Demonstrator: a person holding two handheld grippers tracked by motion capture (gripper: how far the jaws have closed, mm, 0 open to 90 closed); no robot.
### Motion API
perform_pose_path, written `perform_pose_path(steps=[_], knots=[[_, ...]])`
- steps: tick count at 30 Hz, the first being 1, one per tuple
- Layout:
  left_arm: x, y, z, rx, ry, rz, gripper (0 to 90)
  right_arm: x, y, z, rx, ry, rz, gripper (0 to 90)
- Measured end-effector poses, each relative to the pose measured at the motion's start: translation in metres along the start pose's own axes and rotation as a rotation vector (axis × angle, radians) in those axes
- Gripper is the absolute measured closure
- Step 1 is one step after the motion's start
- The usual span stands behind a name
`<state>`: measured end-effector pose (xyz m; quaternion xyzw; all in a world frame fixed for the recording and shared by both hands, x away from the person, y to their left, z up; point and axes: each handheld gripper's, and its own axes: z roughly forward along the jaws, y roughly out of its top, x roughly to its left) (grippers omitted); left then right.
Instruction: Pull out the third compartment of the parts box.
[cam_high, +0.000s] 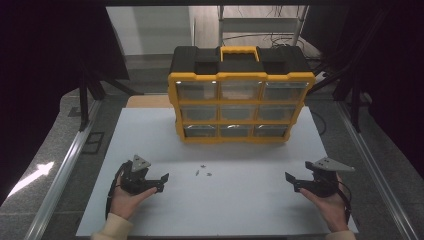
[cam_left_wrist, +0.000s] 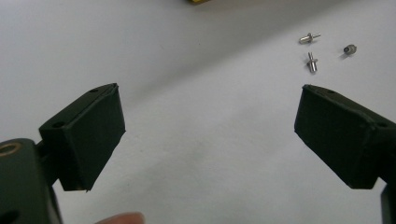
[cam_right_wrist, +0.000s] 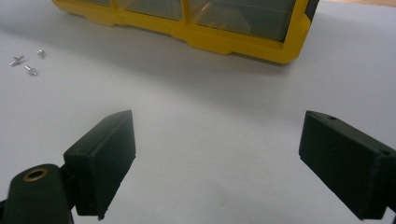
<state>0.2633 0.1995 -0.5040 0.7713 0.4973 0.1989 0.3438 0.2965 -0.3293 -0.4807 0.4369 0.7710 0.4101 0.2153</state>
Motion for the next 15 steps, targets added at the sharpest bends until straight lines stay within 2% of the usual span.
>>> perform_pose_path(steps=[10, 15], knots=[[0.0006, 0.0028, 0.0006, -0.003, -0.018, 0.014, 9.3, -0.0009, -0.0015, -0.0004, -0.009, -0.009, 0.008, 11.6], [0.0015, 0.0019, 0.0015, 0.004, -0.007, 0.019, 9.6, -0.003, -0.0016, 0.0039, -0.003, -0.011, -0.006, 11.9]])
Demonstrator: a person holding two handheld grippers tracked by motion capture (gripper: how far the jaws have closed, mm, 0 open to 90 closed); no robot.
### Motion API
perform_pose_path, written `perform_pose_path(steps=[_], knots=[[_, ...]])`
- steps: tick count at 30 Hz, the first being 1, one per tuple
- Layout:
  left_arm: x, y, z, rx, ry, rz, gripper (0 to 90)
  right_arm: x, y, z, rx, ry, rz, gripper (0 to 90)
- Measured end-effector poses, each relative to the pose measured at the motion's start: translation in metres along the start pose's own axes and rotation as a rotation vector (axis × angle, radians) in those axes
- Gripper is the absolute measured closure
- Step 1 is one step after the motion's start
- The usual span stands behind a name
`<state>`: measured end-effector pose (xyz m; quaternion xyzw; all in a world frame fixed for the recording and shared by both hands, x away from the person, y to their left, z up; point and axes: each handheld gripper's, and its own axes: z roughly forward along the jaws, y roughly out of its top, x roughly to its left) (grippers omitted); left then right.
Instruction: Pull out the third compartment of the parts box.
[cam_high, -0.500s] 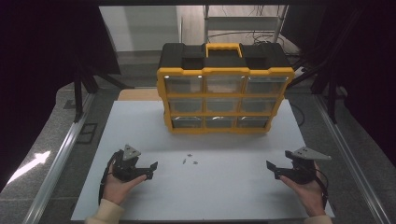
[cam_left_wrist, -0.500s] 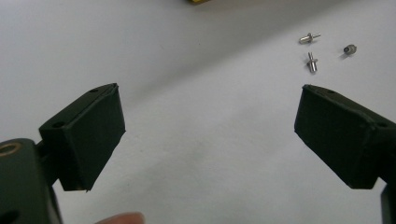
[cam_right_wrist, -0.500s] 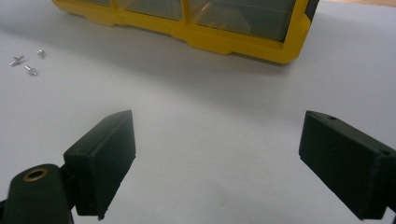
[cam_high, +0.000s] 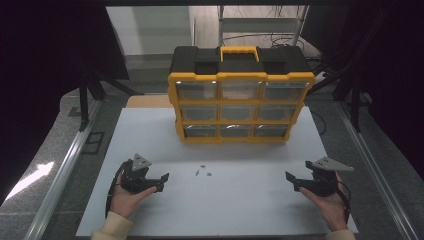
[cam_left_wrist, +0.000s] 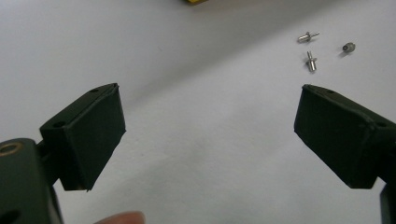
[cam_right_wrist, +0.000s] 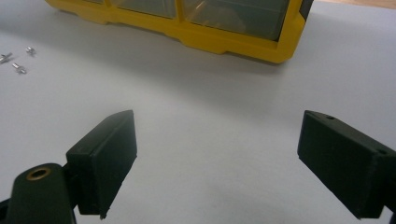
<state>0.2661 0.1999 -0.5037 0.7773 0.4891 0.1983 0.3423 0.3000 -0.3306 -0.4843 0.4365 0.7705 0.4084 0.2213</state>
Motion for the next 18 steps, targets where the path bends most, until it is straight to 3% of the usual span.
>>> perform_pose_path(steps=[10, 18], knots=[[-0.0028, -0.0009, -0.0004, -0.001, 0.011, 0.011, 10.2, 0.0024, 0.0002, 0.0007, -0.001, -0.006, -0.017, 12.4], [-0.0047, 0.0, -0.0018, -0.004, 0.0, 0.022, 10.4, 0.008, 0.0039, -0.0057, -0.04, -0.017, 0.007, 13.8]])
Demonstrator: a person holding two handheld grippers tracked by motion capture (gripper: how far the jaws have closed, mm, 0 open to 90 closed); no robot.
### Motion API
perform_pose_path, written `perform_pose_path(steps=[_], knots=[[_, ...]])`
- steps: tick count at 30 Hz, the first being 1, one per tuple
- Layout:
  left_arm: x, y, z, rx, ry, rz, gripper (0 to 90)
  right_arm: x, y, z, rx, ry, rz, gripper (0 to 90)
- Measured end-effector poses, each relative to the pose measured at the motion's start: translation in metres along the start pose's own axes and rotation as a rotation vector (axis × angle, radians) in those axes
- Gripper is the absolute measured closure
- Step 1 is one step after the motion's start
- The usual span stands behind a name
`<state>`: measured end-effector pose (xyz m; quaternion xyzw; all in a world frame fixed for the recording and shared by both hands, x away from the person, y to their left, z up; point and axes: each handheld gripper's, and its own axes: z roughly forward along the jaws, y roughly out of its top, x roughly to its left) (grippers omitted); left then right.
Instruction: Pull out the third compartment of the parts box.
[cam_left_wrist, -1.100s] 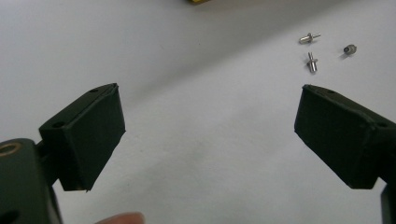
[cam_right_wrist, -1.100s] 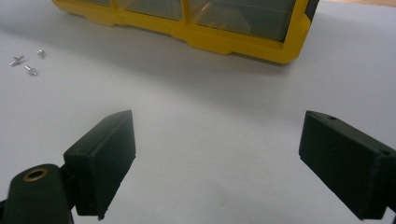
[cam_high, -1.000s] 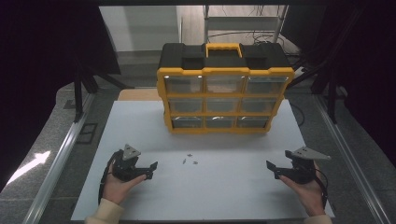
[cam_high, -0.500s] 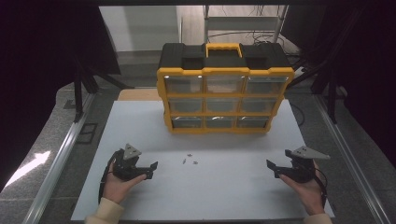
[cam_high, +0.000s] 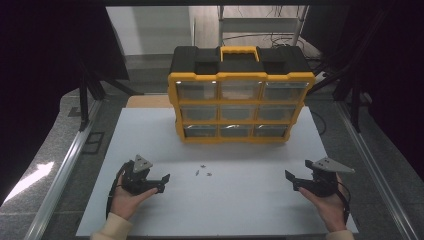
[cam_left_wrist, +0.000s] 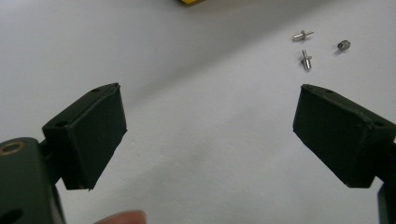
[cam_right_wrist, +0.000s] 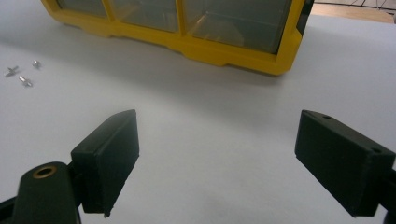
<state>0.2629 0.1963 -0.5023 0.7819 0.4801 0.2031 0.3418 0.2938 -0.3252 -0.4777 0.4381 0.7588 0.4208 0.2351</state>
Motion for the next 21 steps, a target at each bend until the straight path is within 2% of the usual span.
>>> perform_pose_path(steps=[5, 15, 21], knots=[[0.0, 0.002, -0.001, -0.009, -0.005, 0.001, 10.4, 0.004, 0.002, 0.001, -0.007, 0.006, -0.001, 14.4], [0.002, -0.001, -0.003, 0.006, 0.006, -0.009, 10.8, 0.02, 0.004, 0.005, -0.015, 0.028, -0.045, 13.9], [-0.001, -0.001, -0.001, 0.004, -0.005, -0.006, 10.8, 0.025, 0.007, 0.009, -0.012, 0.015, -0.058, 13.6]])
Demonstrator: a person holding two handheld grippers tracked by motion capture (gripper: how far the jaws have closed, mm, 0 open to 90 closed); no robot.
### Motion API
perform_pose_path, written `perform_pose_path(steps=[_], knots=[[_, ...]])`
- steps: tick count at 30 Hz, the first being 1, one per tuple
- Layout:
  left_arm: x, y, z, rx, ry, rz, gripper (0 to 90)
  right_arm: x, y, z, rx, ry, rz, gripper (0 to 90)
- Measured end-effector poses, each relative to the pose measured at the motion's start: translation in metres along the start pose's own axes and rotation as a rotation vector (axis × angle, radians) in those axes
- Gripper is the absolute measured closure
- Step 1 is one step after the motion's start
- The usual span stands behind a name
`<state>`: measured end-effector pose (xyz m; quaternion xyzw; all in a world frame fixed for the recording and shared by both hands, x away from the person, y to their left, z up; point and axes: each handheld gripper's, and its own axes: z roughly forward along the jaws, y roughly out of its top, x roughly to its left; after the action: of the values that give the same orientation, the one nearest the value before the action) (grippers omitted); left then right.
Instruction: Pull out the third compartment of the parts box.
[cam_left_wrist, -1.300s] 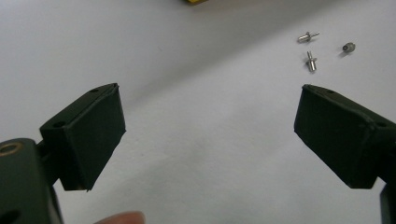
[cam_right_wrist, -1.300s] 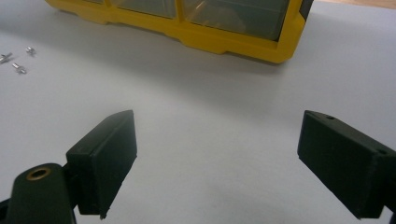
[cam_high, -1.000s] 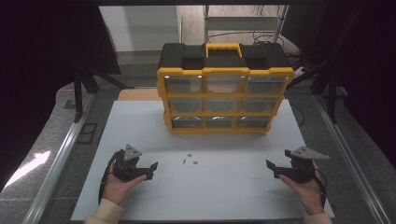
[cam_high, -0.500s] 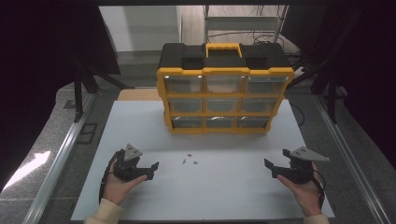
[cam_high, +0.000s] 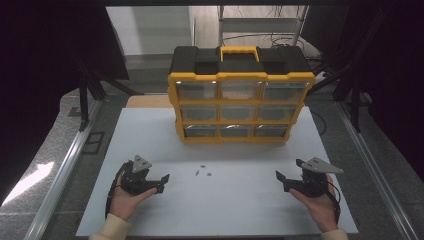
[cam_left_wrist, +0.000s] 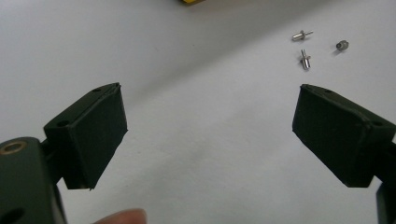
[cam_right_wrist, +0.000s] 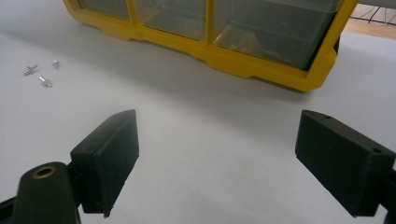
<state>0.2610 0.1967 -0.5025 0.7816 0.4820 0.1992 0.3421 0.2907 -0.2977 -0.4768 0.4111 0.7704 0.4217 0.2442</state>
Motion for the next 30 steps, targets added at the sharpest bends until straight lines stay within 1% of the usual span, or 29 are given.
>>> perform_pose_path(steps=[3, 7, 10, 15, 16, 23, 25, 30], knots=[[-0.001, 0.0, 0.0, 0.002, 0.0, 0.012, 10.7, 0.003, 0.002, 0.001, -0.004, 0.005, -0.006, 13.4], [-0.002, 0.0, -0.001, -0.009, -0.008, 0.007, 10.7, 0.005, 0.003, 0.002, -0.008, 0.006, -0.014, 12.9], [-0.003, 0.0, 0.0, -0.006, -0.005, 0.014, 10.7, 0.007, 0.003, 0.004, -0.009, -0.007, -0.016, 12.6], [-0.004, -0.001, 0.0, -0.006, -0.005, 0.012, 10.7, 0.011, 0.004, 0.007, -0.009, -0.01, -0.033, 12.6], [-0.004, -0.001, 0.0, -0.006, -0.005, 0.012, 10.7, 0.013, 0.004, 0.007, -0.009, -0.013, -0.043, 12.6], [-0.004, -0.001, 0.001, -0.001, -0.003, 0.016, 10.7, 0.019, 0.004, 0.009, -0.012, -0.009, -0.066, 11.9], [-0.004, -0.001, 0.001, 0.001, -0.001, 0.019, 10.7, 0.021, 0.004, 0.011, -0.009, -0.016, -0.089, 11.7], [-0.003, -0.002, 0.002, 0.006, 0.006, 0.021, 10.6, 0.023, 0.004, 0.012, -0.012, -0.015, -0.111, 12.1]])
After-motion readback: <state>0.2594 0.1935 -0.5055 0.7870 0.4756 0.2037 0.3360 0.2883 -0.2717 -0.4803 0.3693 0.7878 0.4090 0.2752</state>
